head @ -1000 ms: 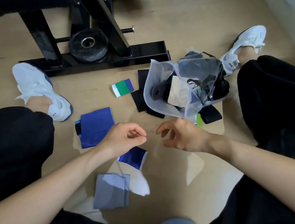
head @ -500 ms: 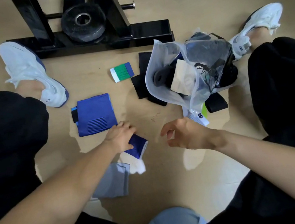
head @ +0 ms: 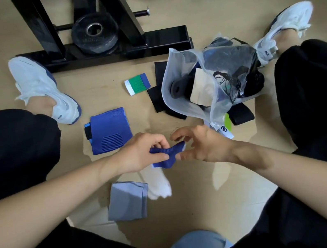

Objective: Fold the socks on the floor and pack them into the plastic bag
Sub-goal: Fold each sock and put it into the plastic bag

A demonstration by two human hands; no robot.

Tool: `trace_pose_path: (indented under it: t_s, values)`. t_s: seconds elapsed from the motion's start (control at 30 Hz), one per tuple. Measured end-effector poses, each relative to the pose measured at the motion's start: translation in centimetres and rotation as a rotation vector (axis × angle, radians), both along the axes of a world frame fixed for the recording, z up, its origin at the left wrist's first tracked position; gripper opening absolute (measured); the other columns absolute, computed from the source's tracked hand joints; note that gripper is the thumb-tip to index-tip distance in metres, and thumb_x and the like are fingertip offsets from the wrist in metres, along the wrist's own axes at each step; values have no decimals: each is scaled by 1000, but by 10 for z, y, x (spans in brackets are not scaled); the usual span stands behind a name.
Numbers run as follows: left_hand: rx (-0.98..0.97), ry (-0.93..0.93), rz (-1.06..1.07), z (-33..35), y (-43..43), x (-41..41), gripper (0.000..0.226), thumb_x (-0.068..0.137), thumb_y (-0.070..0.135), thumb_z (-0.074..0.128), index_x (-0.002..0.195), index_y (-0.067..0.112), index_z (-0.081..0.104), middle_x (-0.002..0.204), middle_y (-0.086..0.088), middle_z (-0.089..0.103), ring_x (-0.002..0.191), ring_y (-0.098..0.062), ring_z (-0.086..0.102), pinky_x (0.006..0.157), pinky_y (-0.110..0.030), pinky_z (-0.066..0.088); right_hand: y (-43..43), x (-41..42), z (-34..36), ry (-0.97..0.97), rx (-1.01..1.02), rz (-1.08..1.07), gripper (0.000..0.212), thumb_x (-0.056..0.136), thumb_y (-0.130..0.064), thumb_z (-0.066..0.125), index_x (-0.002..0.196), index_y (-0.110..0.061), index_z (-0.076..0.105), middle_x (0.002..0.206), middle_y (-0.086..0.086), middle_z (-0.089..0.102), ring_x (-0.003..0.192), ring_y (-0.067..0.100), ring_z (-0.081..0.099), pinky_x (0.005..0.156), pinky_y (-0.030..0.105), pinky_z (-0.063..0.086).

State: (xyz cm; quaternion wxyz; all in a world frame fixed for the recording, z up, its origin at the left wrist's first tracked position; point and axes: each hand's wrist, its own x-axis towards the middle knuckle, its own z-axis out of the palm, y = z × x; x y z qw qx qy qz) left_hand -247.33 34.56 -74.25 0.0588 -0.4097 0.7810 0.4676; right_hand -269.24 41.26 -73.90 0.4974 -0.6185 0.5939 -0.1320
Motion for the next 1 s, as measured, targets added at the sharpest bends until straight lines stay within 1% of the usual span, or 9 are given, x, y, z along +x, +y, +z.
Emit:
trace_pose_path:
  t_s: [0.13,0.27,0.4,0.5,0.57,0.63,0.83,0.93,1.0]
  values:
    - [88,194,131,35,9,4,10,87,21,78,91,28,72,81,12,73,76,-3,66,71,-16,49,1,3,7,-143,-97,-59,8,86,-22,76,90,-23,70,77,-3,68,69,15,59,67,32,51]
    - [80,149,316,35,5,6,11,87,26,79,81,20,72,69,6,70,63,-2,60,61,-17,47,0,0,11,-192,-157,-177,8,88,-22,75,83,-24,68,80,14,67,74,33,61,68,46,54]
    - [120,83,467,28,2,-6,19,86,31,79,82,13,72,73,-2,74,65,-4,66,59,-21,56,-5,-6,10,-172,-166,-367,12,85,-15,78,81,-9,67,77,13,69,68,23,63,67,38,55]
    - [168,119,661,23,4,-19,21,87,30,77,85,10,72,81,-10,75,68,-10,67,55,-19,54,-7,-7,8,-70,-195,-475,15,82,-18,80,81,-12,67,70,6,68,59,12,57,60,29,51]
    - [184,146,729,22,6,-26,22,88,30,76,86,9,71,83,-12,74,67,-12,66,56,-22,56,-8,-5,11,20,-240,-461,15,81,-20,80,82,-15,66,63,-6,62,54,4,53,54,13,41]
    - [212,185,767,22,9,-31,23,89,30,75,87,8,70,83,-13,74,67,-13,67,57,-26,56,-8,-2,15,61,-275,-426,16,79,-20,81,84,-18,66,60,-12,57,56,0,54,54,9,39]
    - [299,241,798,23,12,-35,18,91,27,72,90,9,69,83,-10,74,73,-15,71,61,-28,57,-6,8,13,4,-276,-268,32,71,-9,82,90,-23,60,73,-14,57,61,5,52,59,11,39]
    - [319,264,796,25,13,-36,15,93,25,71,88,11,69,85,-12,74,76,-18,73,68,-33,61,-5,11,13,-58,-239,-308,29,74,-7,81,90,-20,60,69,-11,59,57,7,52,58,12,40]
    - [355,297,807,28,13,-36,14,96,24,68,88,12,68,85,-12,74,77,-20,75,67,-32,61,-5,12,13,-131,-209,-339,26,77,-8,81,93,-15,63,71,-3,64,56,12,58,57,20,47]
